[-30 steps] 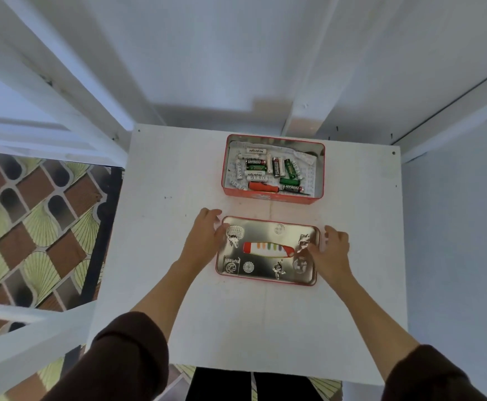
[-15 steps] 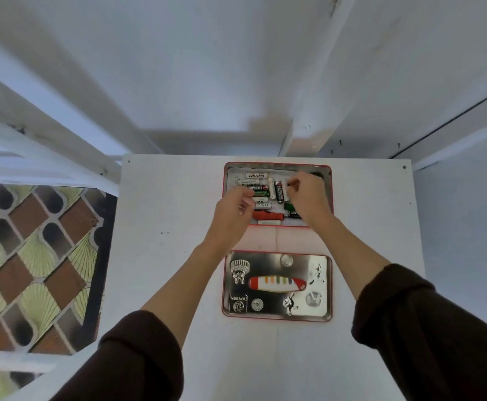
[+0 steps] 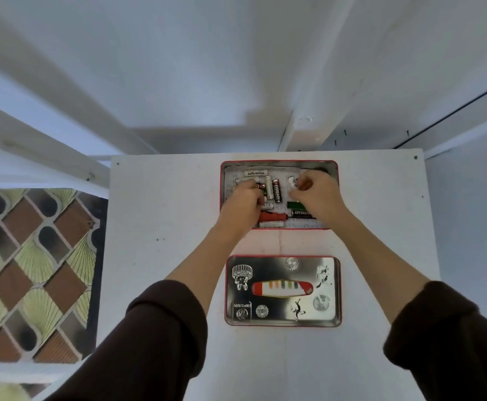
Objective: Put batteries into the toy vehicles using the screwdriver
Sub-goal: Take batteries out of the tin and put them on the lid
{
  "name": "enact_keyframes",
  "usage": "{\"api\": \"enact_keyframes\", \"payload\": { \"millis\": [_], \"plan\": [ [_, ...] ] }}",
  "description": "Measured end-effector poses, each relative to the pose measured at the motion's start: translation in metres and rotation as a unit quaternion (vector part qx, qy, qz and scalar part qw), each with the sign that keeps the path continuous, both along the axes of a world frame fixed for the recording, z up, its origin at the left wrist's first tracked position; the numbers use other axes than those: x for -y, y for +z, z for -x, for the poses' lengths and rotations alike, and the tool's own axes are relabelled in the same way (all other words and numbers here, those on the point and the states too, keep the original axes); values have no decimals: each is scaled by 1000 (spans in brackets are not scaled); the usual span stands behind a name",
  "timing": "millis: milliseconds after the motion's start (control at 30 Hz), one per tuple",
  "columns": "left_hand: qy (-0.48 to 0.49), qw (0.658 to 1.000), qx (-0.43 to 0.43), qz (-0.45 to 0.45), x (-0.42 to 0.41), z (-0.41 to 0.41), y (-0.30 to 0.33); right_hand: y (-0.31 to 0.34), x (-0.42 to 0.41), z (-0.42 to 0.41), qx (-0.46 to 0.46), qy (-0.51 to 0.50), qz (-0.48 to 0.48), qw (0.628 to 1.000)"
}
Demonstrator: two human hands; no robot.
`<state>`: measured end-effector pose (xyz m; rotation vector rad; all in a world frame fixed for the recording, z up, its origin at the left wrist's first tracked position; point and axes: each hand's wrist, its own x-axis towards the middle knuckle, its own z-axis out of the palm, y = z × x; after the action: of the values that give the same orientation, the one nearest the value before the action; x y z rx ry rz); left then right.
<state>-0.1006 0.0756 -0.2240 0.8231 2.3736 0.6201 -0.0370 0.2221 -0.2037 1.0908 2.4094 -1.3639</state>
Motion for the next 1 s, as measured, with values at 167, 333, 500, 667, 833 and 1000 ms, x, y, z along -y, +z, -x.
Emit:
{"api": "enact_keyframes", "payload": {
  "millis": [167, 333, 500, 667, 833, 1000],
  "plan": [
    [-76, 997, -7, 25, -11, 0, -1, 3, -1, -16, -1, -44, 121, 992],
    [-161, 980, -65, 93, -17, 9, 10, 10, 2, -4, -9, -126, 236, 964],
    [-162, 984, -52, 56, -19, 12, 8, 0, 3, 5, 13, -63, 43, 997],
    [94, 986, 124, -56, -3, 13, 12, -13, 5, 11, 84, 43, -159, 983],
    [266, 872, 336, -239, 10, 5, 18, -13, 15, 17, 134, 170, -234, 948],
    [209, 916, 311, -143, -6, 6, 18, -5, 6, 9, 34, -41, 0, 999]
  ]
}}
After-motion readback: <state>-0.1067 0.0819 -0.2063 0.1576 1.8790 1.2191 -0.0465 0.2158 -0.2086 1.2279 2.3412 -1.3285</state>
